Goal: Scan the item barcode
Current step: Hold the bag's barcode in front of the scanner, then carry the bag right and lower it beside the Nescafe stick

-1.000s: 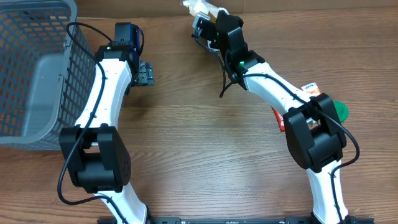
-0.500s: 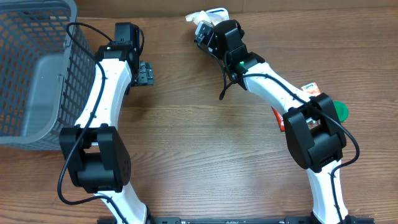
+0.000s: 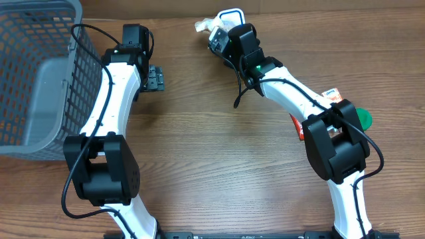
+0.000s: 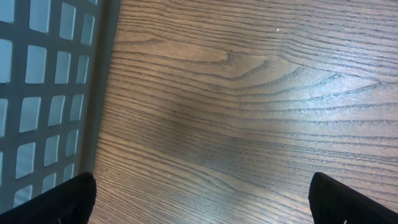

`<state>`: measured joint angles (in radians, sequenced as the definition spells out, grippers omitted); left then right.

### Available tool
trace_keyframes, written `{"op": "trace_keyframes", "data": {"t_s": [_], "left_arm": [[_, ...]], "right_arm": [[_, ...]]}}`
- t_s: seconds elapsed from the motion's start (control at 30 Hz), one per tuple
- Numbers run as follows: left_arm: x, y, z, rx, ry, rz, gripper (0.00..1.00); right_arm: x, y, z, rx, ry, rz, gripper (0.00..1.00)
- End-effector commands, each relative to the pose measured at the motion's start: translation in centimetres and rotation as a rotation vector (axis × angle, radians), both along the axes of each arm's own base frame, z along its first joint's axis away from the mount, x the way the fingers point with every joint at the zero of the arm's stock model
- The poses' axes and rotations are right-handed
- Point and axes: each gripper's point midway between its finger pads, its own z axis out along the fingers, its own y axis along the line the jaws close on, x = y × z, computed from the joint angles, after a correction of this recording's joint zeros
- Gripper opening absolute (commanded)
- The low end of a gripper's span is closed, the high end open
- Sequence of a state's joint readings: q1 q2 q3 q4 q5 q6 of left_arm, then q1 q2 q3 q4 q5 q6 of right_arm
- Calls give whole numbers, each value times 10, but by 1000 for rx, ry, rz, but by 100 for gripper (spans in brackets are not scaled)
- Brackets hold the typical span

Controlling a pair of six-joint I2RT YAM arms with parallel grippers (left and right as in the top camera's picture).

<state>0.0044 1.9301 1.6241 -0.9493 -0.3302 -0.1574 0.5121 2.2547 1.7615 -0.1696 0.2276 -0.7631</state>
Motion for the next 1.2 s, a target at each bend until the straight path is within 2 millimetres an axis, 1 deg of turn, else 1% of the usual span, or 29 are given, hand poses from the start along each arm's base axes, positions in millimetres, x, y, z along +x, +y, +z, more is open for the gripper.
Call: {"op": "trace_keyframes", "data": {"t_s": [0.0, 0.07, 0.13, 0.23, 0.33, 0.4, 0.5, 0.57, 0.63, 0.7, 0.77, 0.83, 0.93, 1.0, 1.1, 1.17], "left_arm": [[3, 2, 14, 8, -41, 16, 100], [3, 2, 14, 8, -41, 16, 100], [3, 2, 14, 8, -41, 16, 100], [3, 2, 14, 8, -41, 16, 100], [3, 2, 14, 8, -41, 16, 100], [3, 2, 14, 8, -41, 16, 100], [3, 2, 14, 8, -41, 16, 100], [3, 2, 14, 8, -41, 16, 100], [3, 2, 14, 8, -41, 16, 100], [3, 2, 14, 8, -41, 16, 100], [4, 2, 14, 8, -41, 16, 100], [4, 2, 14, 8, -41, 16, 100], [4, 2, 14, 8, -41, 16, 100], [4, 2, 14, 8, -41, 16, 100], [4, 2, 14, 8, -41, 16, 100], [4, 2, 14, 8, -41, 16, 100]], "right_arm": [[1, 7, 9, 84, 4, -23, 4], [2, 8, 15, 98, -8, -27, 4], [4, 9, 28, 115, -35, -25, 4], [5, 9, 58, 155, -90, -27, 4], [2, 6, 101, 253, -136, -60, 4], [-3, -1, 133, 333, -161, -91, 4], [-14, -17, 176, 468, -171, -155, 4], [-23, -31, 197, 560, -148, -214, 4], [-35, -44, 207, 621, -98, -264, 4], [-52, -53, 203, 667, 9, -289, 4], [-74, -55, 187, 697, 169, -294, 4], [-98, -56, 163, 713, 359, -305, 4], [-148, -62, 116, 688, 700, -340, 4], [-178, -69, 91, 657, 870, -382, 5], [-210, -85, 53, 593, 1028, -472, 6], [-221, -92, 34, 558, 1068, -499, 8]]}}
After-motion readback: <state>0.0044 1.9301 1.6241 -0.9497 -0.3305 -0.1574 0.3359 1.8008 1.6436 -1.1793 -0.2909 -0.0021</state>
